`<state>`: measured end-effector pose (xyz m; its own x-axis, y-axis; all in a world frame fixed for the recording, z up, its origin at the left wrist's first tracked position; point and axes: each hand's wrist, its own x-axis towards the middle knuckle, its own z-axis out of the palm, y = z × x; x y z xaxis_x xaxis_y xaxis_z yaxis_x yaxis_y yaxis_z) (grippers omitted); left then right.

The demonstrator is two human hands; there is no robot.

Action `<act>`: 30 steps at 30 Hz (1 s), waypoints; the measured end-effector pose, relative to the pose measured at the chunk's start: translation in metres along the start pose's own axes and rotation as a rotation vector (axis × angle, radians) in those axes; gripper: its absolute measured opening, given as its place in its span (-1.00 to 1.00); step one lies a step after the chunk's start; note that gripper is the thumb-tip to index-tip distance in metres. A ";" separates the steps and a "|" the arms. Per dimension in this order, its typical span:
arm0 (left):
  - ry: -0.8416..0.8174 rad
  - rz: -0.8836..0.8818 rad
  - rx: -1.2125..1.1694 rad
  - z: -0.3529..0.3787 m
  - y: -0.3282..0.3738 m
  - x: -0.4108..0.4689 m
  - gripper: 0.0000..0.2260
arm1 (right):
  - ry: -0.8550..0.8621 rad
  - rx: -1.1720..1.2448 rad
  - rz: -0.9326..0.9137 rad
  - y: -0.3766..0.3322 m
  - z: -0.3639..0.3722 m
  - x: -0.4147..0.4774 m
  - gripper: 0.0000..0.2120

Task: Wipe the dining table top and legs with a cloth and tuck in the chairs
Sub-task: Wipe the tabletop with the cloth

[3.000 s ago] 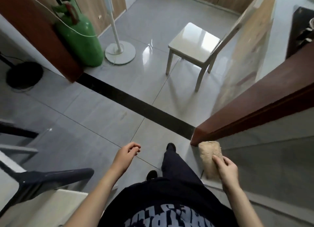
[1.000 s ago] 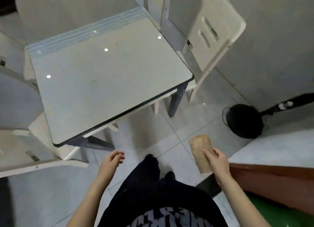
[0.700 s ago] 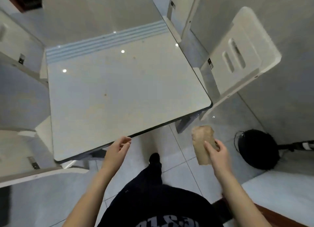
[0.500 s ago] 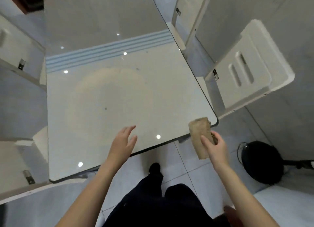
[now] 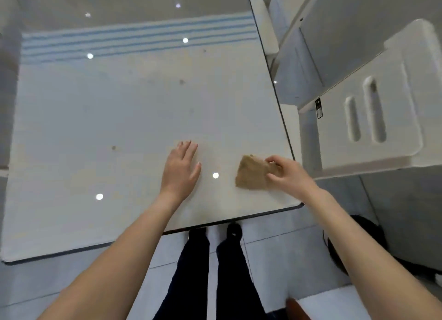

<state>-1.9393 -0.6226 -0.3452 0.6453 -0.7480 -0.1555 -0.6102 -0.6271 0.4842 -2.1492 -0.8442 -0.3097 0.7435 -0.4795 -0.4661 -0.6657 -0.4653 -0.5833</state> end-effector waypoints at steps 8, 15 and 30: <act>0.054 -0.072 0.158 0.019 -0.016 0.033 -0.47 | 0.364 -0.488 -0.491 0.024 0.039 0.026 -0.46; 0.086 -0.091 0.178 0.035 -0.021 0.040 -0.47 | 0.374 -0.451 -0.788 0.032 0.056 0.068 -0.56; 0.174 -0.047 0.144 0.039 -0.031 0.044 -0.46 | 0.600 -0.327 -0.419 -0.042 -0.052 0.321 -0.53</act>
<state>-1.9096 -0.6445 -0.4004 0.7363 -0.6765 -0.0178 -0.6290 -0.6938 0.3507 -1.8861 -1.0174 -0.3998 0.8373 -0.4913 0.2400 -0.3920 -0.8454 -0.3628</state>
